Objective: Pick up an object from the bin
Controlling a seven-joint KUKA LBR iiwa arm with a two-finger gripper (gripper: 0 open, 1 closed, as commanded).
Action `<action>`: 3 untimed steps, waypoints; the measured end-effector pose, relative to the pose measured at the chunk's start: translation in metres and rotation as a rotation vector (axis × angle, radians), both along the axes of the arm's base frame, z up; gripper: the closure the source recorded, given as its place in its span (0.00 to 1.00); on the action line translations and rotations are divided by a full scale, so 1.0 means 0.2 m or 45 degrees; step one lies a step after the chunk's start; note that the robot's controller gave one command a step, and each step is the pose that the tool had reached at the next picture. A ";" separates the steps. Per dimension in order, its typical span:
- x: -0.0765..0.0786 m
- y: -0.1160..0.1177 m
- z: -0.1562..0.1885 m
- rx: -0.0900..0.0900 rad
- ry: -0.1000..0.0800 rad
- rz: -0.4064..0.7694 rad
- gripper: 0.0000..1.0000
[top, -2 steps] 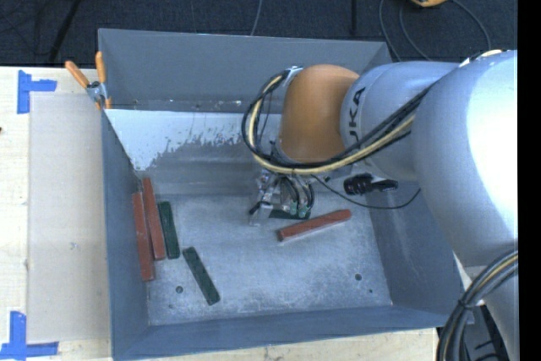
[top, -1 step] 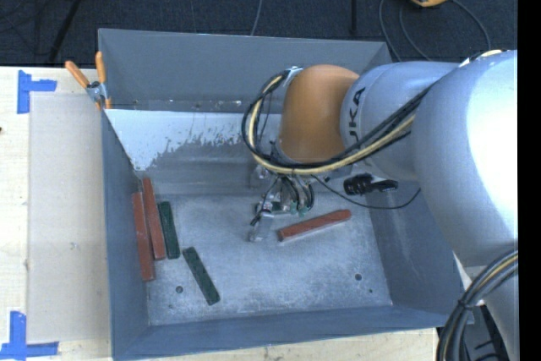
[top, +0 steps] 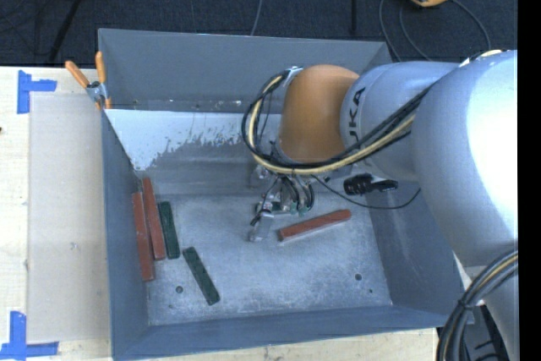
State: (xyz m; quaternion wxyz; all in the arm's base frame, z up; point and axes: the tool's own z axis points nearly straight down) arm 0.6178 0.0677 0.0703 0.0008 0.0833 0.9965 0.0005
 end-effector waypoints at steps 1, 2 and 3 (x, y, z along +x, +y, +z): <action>-0.07 -0.21 0.20 0.001 0.009 -0.089 0.00; -0.03 -0.38 0.01 0.002 -0.006 -0.163 1.00; -0.04 -0.39 0.00 0.000 0.000 -0.163 0.00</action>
Offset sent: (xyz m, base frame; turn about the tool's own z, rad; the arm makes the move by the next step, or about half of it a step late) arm -0.0082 -0.0780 -0.0003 0.1266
